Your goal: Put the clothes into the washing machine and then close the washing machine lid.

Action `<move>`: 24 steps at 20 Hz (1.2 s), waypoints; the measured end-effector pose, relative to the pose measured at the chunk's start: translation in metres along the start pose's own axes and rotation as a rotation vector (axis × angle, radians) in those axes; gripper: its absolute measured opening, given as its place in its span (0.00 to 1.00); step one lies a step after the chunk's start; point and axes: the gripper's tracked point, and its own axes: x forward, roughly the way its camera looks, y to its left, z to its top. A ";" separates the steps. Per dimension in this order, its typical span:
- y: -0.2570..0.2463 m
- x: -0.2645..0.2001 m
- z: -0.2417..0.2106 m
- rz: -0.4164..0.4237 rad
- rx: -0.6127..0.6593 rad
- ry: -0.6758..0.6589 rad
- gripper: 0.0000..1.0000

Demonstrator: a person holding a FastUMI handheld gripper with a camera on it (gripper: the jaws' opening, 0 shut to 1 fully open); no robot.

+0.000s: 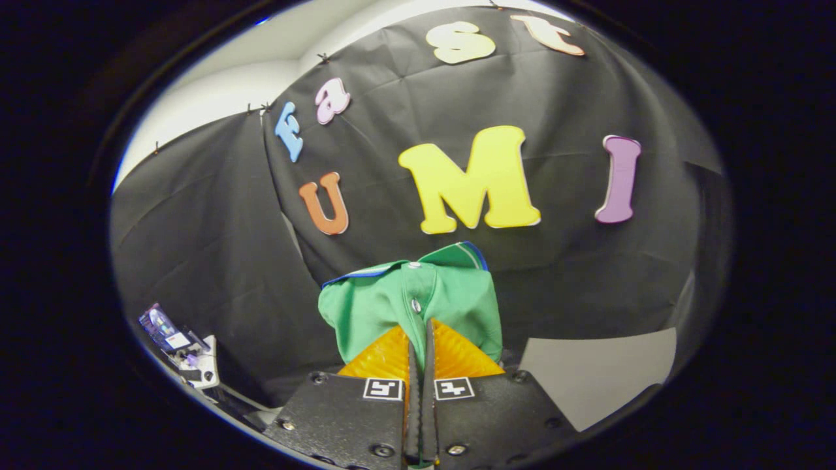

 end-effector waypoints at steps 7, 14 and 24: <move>0.059 0.052 0.004 0.102 -0.025 -0.012 0.05; 0.086 0.102 -0.029 0.136 -0.018 0.045 0.05; 0.079 0.161 -0.101 0.091 -0.034 0.116 0.05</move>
